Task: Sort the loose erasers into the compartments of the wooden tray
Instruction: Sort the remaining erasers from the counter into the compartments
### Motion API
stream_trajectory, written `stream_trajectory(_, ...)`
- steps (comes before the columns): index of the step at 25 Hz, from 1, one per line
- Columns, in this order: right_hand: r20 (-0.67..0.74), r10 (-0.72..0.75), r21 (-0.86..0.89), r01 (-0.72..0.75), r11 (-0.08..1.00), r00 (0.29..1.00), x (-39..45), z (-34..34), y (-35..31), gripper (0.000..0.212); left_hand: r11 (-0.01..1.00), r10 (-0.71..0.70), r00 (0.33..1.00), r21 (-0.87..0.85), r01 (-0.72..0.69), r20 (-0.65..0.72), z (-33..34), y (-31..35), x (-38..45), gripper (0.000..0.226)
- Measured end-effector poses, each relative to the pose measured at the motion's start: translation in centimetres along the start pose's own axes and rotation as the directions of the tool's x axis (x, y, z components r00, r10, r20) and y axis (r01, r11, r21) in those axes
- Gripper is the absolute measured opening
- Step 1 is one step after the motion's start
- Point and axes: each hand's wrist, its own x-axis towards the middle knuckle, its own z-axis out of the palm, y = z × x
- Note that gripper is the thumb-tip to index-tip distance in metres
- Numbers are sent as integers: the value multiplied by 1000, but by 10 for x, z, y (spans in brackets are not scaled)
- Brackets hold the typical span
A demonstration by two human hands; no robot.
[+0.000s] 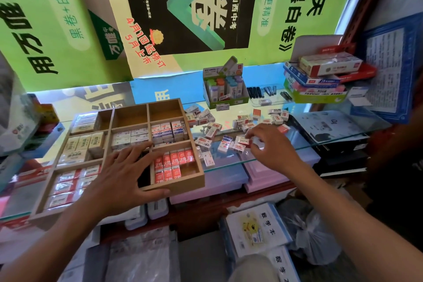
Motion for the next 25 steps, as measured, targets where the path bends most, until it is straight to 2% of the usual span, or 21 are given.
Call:
stream_trajectory(3,-42,48,-67,-51,996,998,9,0,-2,47,1000,6,1000,2,-6,-10,0,0,0,104)
stream_trajectory(5,122,24,-289,12,957,992,17,-2,1,60,1000,7,1000,5,-7,-9,0,0,0,105)
stream_trajectory(7,233,37,-406,63,912,972,23,0,7,52,1000,6,1000,6,-6,-4,0,0,-1,106)
stream_trajectory(8,211,28,-394,59,917,977,25,2,10,43,1000,6,1000,8,-6,-4,-1,1,-1,107)
stream_trajectory(10,94,47,-265,-20,964,995,24,2,15,31,1000,0,1000,13,0,1,-2,1,0,109)
stream_trajectory(12,-3,110,-78,-110,991,994,20,2,16,32,1000,-8,1000,18,8,14,-3,2,0,110)
stream_trajectory(15,-37,131,21,-131,991,991,17,3,9,34,1000,-11,1000,28,10,26,-4,3,0,112)
stream_trajectory(17,-81,193,221,-171,960,978,18,1,-7,25,999,-10,999,40,8,33,-4,3,0,112)
stream_trajectory(19,-29,255,450,-215,867,967,20,-2,-30,20,999,-11,999,45,9,36,-3,2,0,111)
stream_trajectory(20,10,230,470,-208,858,973,19,-1,-40,21,999,-12,999,46,10,37,-3,2,0,111)
stream_trajectory(23,99,106,277,-130,952,989,17,13,-64,26,999,-14,999,48,12,43,-3,2,0,110)
stream_trajectory(25,46,60,-4,-60,998,997,19,25,-68,25,999,-11,999,43,10,42,-4,2,0,111)
